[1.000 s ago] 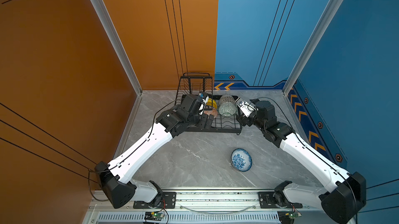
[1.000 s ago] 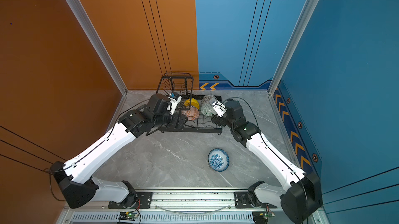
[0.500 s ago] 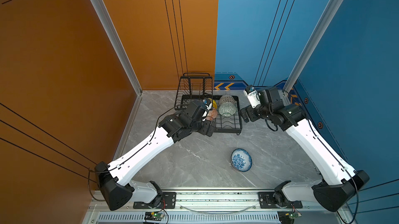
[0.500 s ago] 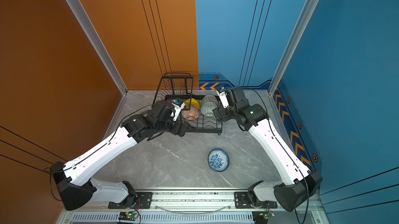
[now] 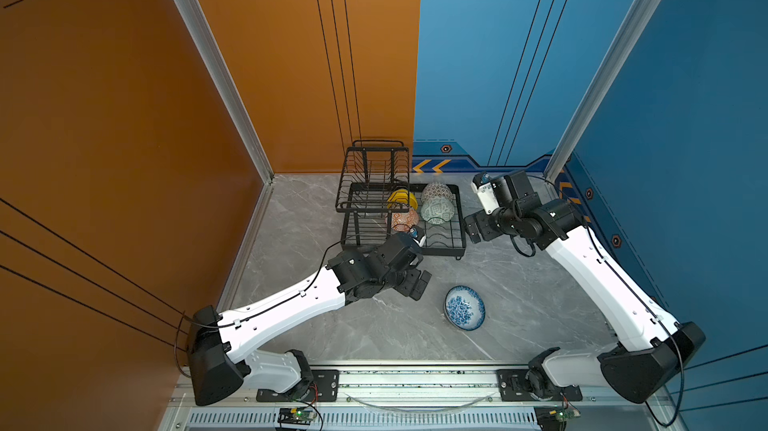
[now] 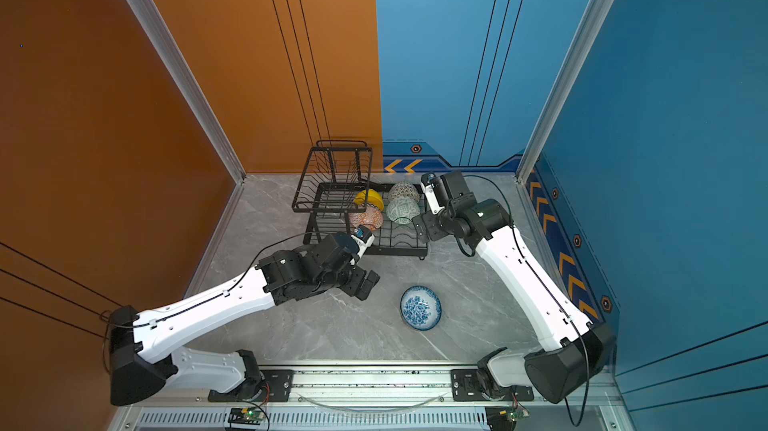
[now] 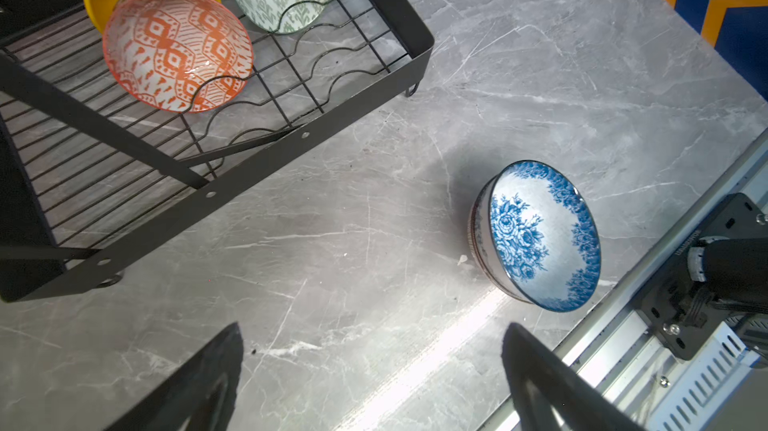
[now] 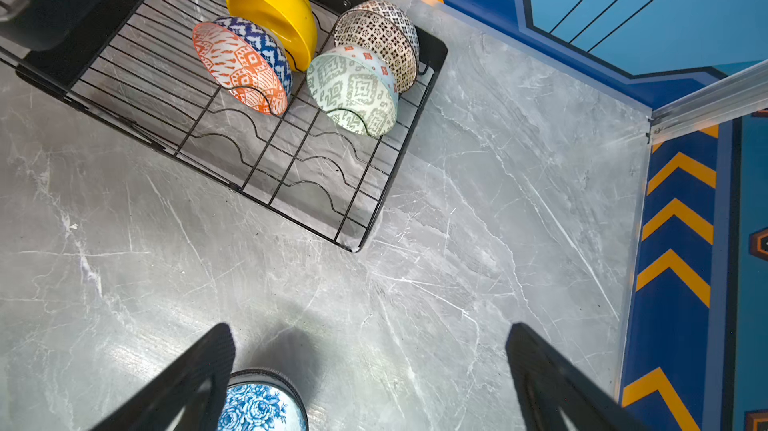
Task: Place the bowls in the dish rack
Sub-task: 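Withdraw the right gripper from the rack while the left gripper moves toward the blue-and-white bowl, then lower the left gripper onto the rim of the blue-and-white bowl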
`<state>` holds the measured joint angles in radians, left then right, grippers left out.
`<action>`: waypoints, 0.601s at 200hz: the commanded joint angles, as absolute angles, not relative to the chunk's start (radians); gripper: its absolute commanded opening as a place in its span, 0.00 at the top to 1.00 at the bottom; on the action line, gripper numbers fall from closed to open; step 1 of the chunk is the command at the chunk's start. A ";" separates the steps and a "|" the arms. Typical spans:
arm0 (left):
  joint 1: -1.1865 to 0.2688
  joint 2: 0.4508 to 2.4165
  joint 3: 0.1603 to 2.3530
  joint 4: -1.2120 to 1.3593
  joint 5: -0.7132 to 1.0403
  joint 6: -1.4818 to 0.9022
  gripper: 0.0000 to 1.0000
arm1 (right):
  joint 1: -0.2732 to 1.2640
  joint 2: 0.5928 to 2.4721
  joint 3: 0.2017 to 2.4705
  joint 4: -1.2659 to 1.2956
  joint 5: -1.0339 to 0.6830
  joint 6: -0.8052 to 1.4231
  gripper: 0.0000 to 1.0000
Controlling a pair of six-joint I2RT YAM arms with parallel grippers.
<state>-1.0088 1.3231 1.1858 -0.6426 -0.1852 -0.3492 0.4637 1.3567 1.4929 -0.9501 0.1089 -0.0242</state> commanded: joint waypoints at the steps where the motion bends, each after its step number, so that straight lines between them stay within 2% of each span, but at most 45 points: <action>1: -1.043 1.354 1.173 -0.595 -0.239 -0.420 0.02 | 0.462 1.317 1.432 -0.934 0.143 0.000 0.00; 44: -1.087 1.478 1.206 -0.595 -0.245 -0.457 0.00 | 0.462 1.276 1.368 -0.920 0.183 0.002 0.00; 61: -1.102 1.537 1.239 -0.595 -0.242 -0.465 0.03 | 0.462 1.264 1.358 -0.911 0.188 0.002 0.00; 95: -1.126 1.647 1.305 -0.594 -0.218 -0.477 0.12 | 0.459 1.267 1.351 -0.894 0.182 -0.005 0.00; 100: -1.128 1.661 1.314 -0.596 -0.211 -0.478 0.19 | 0.459 1.268 1.349 -0.892 0.181 -0.006 0.00; 120: -1.138 1.704 1.340 -0.597 -0.202 -0.481 0.27 | 0.457 1.273 1.344 -0.884 0.178 -0.009 0.00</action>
